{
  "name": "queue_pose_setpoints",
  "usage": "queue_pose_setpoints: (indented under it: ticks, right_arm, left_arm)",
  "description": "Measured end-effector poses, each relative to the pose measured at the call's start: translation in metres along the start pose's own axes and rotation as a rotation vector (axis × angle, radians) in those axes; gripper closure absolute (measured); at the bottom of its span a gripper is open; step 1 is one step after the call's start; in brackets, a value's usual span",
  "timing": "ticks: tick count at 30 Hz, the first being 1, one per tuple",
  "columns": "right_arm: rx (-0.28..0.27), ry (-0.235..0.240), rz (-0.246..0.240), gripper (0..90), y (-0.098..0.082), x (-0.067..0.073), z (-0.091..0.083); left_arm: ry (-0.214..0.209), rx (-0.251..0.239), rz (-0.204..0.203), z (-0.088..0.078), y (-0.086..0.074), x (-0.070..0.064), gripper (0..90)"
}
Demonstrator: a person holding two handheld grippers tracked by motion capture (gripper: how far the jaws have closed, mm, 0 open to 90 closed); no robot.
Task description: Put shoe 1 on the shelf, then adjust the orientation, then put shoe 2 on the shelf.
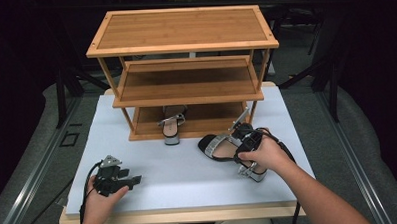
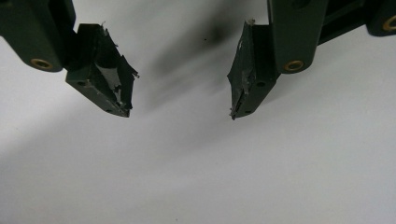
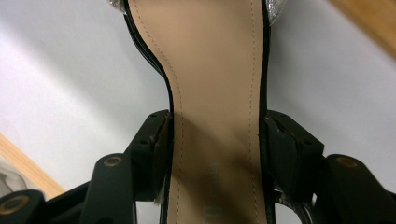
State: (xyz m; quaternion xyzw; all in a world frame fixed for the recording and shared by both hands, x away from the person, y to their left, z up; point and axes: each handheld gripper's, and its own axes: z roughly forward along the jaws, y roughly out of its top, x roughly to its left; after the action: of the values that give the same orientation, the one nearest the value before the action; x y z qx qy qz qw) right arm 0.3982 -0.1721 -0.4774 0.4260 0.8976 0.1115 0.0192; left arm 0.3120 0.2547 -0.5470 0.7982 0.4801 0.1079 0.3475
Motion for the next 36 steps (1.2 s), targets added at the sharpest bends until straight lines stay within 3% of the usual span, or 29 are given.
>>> queue_pose_setpoints:
  ticks: [2, 3, 5, 13, 25, 31, 35, 36]
  right_arm:
    - [-0.015, -0.005, 0.01, 42.7, 0.003, -0.002, -0.003]
    - [-0.025, 0.032, 0.022, 42.7, 0.005, -0.004, -0.004]
    - [-0.04, 0.0, 0.031, 42.7, 0.01, -0.006, -0.007]
    - [-0.064, -0.007, 0.074, 42.7, 0.024, -0.01, -0.007]
    - [-0.081, -0.028, 0.104, 42.7, 0.045, -0.004, 0.006]
    - [-0.067, -0.049, 0.164, 42.6, 0.052, -0.007, 0.017]
    - [-0.063, -0.011, 0.193, 42.4, 0.053, -0.012, 0.022]
    - [-0.069, -0.041, 0.188, 42.3, 0.053, -0.011, 0.025]
  left_arm:
    - [0.002, 0.001, 0.008, 0.0, 0.0, -0.001, 39.6]
    - [0.001, -0.001, 0.007, 0.001, 0.0, -0.001, 39.6]
    - [0.0, -0.001, 0.008, 0.001, 0.001, -0.003, 39.6]
    - [-0.002, 0.001, 0.008, 0.002, 0.0, -0.002, 39.6]
    - [-0.007, 0.004, 0.011, 0.003, 0.0, -0.003, 39.6]
    - [-0.009, 0.009, 0.013, 0.003, 0.0, -0.003, 39.6]
    - [-0.011, 0.008, 0.011, 0.004, 0.0, -0.003, 39.6]
    - [-0.012, 0.009, 0.015, 0.004, 0.0, -0.003, 39.6]
